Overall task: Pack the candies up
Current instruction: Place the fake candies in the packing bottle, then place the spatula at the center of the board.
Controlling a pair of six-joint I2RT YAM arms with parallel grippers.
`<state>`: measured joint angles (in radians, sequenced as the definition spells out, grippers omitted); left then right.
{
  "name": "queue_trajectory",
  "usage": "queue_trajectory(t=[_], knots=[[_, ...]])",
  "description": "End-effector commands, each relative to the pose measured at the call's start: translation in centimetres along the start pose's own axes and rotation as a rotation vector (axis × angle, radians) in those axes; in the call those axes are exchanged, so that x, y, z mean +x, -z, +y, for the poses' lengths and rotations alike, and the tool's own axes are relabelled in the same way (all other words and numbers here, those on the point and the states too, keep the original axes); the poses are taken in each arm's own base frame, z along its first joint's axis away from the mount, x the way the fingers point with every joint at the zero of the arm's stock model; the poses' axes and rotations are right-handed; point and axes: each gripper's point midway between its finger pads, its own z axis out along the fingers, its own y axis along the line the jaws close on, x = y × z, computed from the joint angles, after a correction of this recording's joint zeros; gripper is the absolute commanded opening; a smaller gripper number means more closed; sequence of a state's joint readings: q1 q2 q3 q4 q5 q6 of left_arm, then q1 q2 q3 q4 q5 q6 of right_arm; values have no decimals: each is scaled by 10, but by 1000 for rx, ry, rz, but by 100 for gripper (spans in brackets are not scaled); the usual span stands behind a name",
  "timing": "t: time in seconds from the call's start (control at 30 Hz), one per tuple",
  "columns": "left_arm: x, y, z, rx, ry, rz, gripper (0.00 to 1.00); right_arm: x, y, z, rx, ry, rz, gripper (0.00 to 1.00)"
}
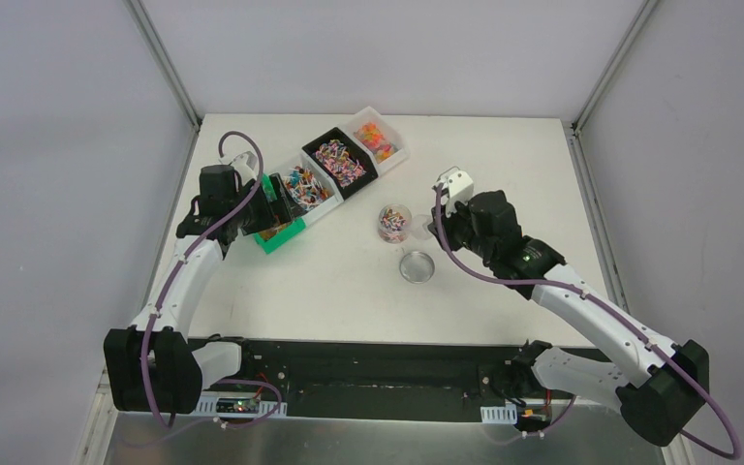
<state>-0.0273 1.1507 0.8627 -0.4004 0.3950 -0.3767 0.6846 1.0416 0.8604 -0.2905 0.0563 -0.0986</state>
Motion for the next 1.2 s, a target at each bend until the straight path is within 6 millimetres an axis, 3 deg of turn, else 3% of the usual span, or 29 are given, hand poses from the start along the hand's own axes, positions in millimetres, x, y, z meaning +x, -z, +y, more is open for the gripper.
queue_trajectory(t=[0.0,0.17,0.3,0.43,0.73,0.93,1.1,1.17], knots=[[-5,5,-4,8,-43,-33,99,-29,9,-2,16,-13,-70,0],[-2,4,-4,9,-43,-22,99,-25,9,-6,34,1,-56,0],[-3,5,-4,10,-46,-24,99,-37,10,-6,33,-5,-89,0],[-1,5,-4,10,-44,-21,99,-48,10,-24,122,-15,-120,0],[2,1,7,-39,-11,-19,99,-34,-23,-95,297,-27,-70,0],[-6,5,12,-80,-19,-63,99,-30,-56,-159,380,-17,-87,2],[-4,5,13,-89,-36,-22,99,-27,-75,-195,422,-27,-102,2],[-1,4,11,-75,-38,-6,99,-17,-81,-204,420,-49,-110,6]])
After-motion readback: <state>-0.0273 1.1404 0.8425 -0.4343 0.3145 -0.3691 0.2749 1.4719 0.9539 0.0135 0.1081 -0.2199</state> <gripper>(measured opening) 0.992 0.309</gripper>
